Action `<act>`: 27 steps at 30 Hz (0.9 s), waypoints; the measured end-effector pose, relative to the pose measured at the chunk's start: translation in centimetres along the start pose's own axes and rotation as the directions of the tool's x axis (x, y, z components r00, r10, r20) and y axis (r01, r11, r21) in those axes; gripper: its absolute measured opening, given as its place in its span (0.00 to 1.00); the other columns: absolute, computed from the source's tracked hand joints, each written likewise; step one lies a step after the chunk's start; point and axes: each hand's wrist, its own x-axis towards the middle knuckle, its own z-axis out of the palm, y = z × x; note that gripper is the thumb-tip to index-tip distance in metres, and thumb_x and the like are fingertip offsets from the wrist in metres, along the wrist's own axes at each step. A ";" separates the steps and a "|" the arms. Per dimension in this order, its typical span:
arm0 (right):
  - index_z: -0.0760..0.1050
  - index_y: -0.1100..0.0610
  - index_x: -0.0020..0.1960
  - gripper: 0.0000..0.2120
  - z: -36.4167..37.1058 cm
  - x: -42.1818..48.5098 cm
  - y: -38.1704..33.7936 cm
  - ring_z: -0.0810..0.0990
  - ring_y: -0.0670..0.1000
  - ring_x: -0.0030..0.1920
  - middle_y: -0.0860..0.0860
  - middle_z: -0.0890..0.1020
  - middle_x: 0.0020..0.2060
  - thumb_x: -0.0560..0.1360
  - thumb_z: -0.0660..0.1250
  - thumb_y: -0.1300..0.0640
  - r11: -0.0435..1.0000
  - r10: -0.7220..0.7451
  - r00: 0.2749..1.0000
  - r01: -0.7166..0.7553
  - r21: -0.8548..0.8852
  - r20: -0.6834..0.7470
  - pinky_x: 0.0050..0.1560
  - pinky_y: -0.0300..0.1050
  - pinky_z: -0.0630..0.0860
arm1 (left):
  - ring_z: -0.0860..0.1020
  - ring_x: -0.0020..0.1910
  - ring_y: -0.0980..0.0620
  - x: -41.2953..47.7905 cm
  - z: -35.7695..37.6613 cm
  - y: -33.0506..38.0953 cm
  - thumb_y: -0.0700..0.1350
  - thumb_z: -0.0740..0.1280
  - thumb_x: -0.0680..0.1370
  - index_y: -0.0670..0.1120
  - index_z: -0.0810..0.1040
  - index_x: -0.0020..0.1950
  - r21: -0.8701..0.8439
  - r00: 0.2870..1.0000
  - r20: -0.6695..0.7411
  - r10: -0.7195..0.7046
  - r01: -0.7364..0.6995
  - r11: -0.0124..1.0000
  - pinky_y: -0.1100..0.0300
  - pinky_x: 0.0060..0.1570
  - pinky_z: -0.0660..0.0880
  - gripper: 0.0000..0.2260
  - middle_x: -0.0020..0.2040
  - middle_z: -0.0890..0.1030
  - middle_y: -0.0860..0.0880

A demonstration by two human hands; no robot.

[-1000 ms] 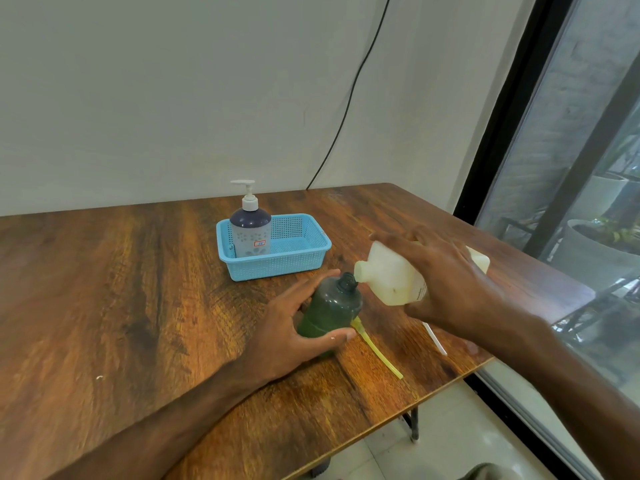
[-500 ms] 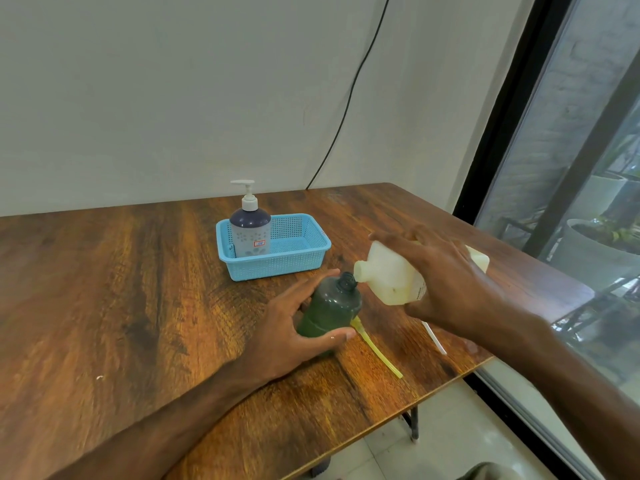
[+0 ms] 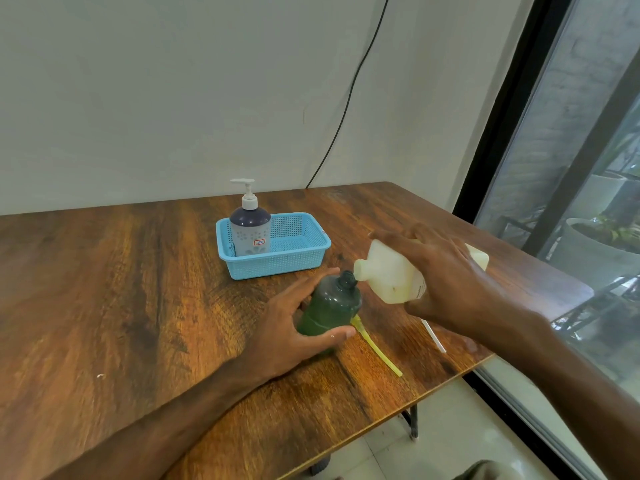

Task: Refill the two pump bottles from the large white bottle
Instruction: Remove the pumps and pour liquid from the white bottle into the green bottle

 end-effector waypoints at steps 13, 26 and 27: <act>0.57 0.39 0.79 0.48 0.0 0.0 -0.1 0.62 0.54 0.74 0.48 0.67 0.72 0.67 0.81 0.51 1.000 0.001 1.000 -0.001 -0.010 -0.002 0.72 0.59 0.63 | 0.77 0.72 0.56 -0.1 -0.1 0.4 0.58 0.81 0.73 0.56 0.70 0.80 0.019 1.000 0.006 -0.011 0.011 1.000 0.51 0.67 0.79 0.39 0.72 0.79 0.60; 0.58 0.39 0.78 0.47 -0.2 0.0 -0.2 0.63 0.54 0.74 0.49 0.68 0.72 0.67 0.81 0.51 1.000 0.002 1.000 -0.002 -0.003 0.005 0.73 0.60 0.62 | 0.77 0.71 0.57 0.0 -0.1 0.4 0.59 0.81 0.72 0.57 0.69 0.80 0.015 1.000 0.007 -0.007 0.007 1.000 0.51 0.65 0.80 0.39 0.72 0.78 0.60; 0.59 0.40 0.78 0.47 -0.2 0.0 -0.3 0.63 0.54 0.73 0.49 0.68 0.71 0.67 0.81 0.51 1.000 0.004 1.000 -0.004 -0.001 0.004 0.73 0.60 0.62 | 0.77 0.72 0.56 0.0 -0.1 0.4 0.60 0.81 0.72 0.58 0.69 0.81 0.015 1.000 0.009 -0.006 0.006 1.000 0.50 0.66 0.80 0.39 0.72 0.78 0.60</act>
